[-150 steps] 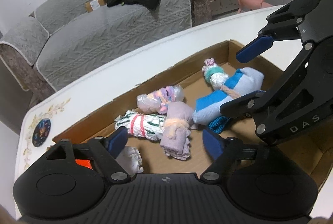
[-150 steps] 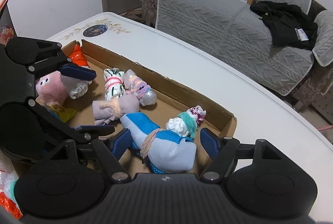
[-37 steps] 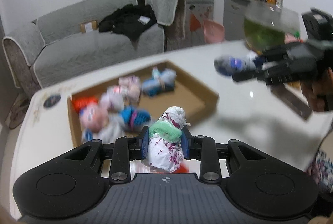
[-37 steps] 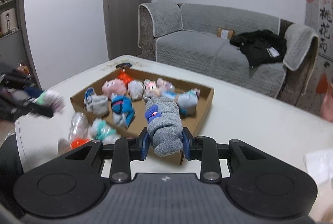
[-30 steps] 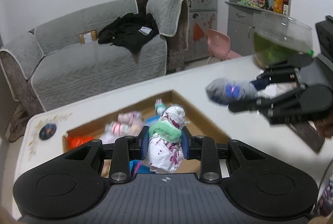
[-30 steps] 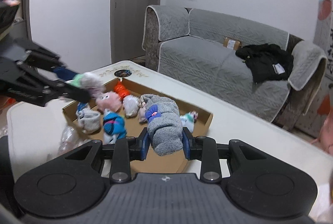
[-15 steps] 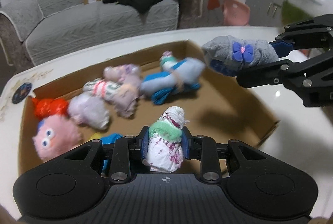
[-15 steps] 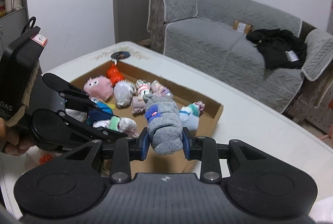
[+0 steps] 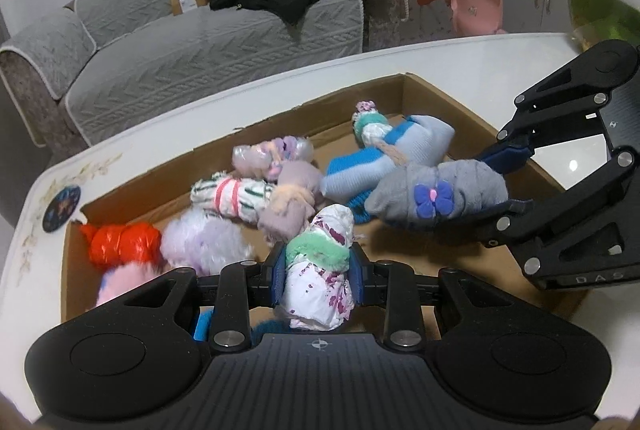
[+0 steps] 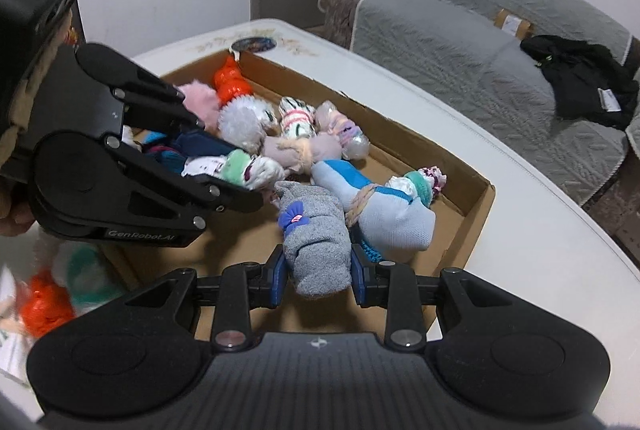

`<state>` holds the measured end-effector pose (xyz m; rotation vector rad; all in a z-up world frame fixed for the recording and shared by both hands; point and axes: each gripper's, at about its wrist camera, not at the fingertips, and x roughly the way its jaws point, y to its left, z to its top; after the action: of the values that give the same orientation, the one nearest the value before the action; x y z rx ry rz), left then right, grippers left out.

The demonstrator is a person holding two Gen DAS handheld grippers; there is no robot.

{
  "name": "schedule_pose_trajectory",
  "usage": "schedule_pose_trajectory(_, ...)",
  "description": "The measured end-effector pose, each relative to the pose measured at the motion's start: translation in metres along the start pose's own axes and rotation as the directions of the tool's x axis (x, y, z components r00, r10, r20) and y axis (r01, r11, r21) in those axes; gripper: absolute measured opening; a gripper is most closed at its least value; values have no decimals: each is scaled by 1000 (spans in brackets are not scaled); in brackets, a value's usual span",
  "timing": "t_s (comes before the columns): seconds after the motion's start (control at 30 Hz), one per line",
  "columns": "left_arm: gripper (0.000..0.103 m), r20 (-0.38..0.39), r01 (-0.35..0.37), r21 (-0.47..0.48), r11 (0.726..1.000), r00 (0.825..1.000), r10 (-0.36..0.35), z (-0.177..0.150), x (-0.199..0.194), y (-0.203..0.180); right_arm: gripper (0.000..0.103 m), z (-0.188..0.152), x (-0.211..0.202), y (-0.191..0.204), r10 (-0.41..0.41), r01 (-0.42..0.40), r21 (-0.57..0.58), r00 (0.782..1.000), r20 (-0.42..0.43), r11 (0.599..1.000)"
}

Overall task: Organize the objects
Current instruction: 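Carry the white-green and grey socks over the box and lower them, then open both grippers to release the socks in the box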

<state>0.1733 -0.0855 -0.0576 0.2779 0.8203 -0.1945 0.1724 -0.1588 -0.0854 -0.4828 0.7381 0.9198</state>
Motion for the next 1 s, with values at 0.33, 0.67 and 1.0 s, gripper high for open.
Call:
schedule_pose_trajectory(0.33,38,-23,-22,21,1000,999,23,6,19,3,29,6,13,-16,53,-54,-23,998,-29,998)
schedule_pose_trajectory(0.67,43,-40,-34,6,999,999,34,4,21,4,31,-3,24,-21,38,-38,12,997,-73,999)
schedule_pose_trajectory(1.0,68,-56,-49,0,999,997,49,8,21,4,44,-1,20,-22,1,2,28,995,-97,1000)
